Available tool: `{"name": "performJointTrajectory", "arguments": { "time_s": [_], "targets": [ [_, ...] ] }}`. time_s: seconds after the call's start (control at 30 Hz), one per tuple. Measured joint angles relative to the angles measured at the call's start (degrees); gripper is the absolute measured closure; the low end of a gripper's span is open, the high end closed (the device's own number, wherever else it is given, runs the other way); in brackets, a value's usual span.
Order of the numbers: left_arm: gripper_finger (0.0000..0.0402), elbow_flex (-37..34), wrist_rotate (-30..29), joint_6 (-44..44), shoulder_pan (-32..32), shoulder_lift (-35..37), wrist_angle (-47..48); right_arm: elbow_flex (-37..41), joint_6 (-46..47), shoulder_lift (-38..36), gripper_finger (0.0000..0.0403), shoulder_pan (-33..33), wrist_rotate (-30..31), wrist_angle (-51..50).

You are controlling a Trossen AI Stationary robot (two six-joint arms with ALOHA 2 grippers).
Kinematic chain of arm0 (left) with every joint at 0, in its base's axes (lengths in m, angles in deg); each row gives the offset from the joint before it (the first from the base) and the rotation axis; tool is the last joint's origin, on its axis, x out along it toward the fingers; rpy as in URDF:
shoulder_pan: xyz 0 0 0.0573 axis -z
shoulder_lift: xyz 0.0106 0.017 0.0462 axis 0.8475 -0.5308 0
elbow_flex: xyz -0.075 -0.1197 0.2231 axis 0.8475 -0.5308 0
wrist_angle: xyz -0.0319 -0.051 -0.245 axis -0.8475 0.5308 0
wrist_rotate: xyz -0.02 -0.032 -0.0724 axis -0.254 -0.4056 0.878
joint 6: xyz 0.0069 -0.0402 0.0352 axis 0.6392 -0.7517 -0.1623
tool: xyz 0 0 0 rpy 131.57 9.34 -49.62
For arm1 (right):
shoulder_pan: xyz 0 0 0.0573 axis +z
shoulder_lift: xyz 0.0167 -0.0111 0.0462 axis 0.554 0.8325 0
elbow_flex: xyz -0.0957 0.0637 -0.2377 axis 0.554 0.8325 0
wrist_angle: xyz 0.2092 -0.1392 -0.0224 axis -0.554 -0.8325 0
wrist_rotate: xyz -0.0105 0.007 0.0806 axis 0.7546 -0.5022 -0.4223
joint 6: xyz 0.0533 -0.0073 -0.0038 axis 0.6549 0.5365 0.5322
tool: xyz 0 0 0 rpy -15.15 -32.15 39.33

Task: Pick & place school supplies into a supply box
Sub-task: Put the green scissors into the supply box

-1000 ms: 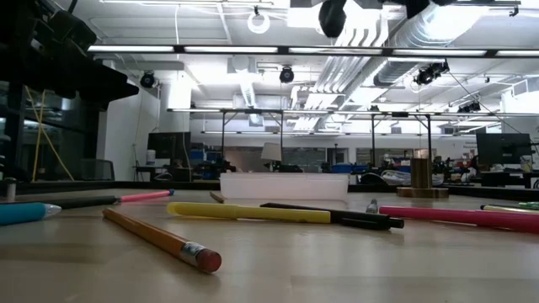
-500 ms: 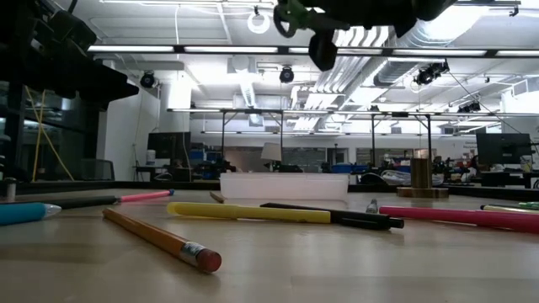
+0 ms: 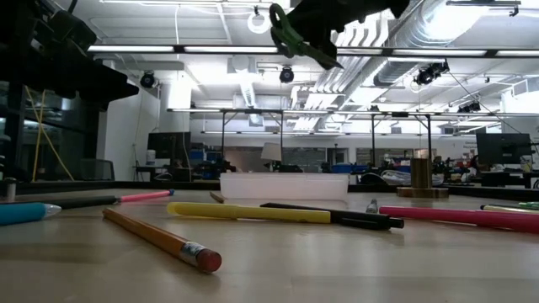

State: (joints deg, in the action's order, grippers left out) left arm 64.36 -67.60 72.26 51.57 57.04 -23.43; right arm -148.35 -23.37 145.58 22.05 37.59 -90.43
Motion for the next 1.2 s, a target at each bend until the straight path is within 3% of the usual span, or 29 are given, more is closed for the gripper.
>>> {"name": "performJointTrajectory", "arguments": {
  "time_s": [0.27, 0.6, 1.2],
  "targets": [
    [0.0179, 0.0, 0.0, 0.0, 0.0, 0.0, 0.0, -9.3, -8.0, 0.0, 0.0361, 0.0, 8.1, -12.2],
    [0.0179, 0.0, 0.0, 0.0, 0.0, 0.0, 0.0, -12.8, -17.0, 0.0, 0.0361, -0.1, 18.8, -11.6],
    [0.0179, 0.0, 0.1, -0.4, 0.0, 0.0, 0.0, -12.8, -20.6, 11.3, 0.0355, -1.7, 19.0, -7.4]
  ]
}}
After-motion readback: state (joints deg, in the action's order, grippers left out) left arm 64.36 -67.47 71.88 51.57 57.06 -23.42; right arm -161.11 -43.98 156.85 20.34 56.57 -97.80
